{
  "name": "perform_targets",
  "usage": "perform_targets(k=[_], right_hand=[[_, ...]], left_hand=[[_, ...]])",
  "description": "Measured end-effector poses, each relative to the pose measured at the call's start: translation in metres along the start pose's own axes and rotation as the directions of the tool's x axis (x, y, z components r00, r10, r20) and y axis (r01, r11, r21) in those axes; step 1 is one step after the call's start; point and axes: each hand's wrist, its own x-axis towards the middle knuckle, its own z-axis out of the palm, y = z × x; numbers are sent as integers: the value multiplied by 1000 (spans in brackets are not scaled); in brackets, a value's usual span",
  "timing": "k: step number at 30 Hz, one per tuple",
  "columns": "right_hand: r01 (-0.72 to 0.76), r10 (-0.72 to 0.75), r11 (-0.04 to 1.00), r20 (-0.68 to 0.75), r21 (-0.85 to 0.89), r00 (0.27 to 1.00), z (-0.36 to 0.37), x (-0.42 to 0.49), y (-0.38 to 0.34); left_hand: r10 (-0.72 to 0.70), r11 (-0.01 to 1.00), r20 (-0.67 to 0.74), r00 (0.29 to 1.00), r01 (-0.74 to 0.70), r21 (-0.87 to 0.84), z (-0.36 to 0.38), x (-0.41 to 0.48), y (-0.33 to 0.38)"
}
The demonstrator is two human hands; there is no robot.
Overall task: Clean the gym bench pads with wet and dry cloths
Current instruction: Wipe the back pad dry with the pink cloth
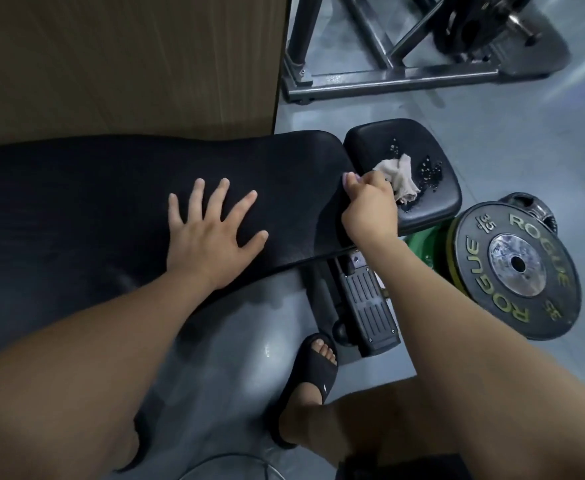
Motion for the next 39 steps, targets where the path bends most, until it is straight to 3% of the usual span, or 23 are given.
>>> perform_targets(k=[9,15,21,28,30,35,37,39], right_hand=[[75,-76,997,-40,-31,996,17,72,-20],[120,-119,992,-38,38,992,24,103,-24],[317,-315,948,-80,16,946,17,61,-4],[554,-556,831,76,47,828,-7,-4,10],[548,-547,836,53,-5,835,-5,18,10],[371,-374,927,-45,-51,926,8,34,-7],[436,-436,900,-10,-25,900,7,11,-11],[569,-571,821,61,51,819,-2,-17,-11]], left_hand=[[22,999,-40,999,-21,37,7,5,-3],[33,999,-36,999,-31,39,5,6,-3],[30,999,-32,999,-29,29,4,6,-3],[31,999,-33,999,-30,12,2,5,-3],[29,1000,-30,999,-29,7,2,6,-3],[47,999,-16,999,-46,24,1,6,-3],[61,997,-7,998,-60,43,2,7,-4],[78,995,-2,997,-77,58,3,7,-5]])
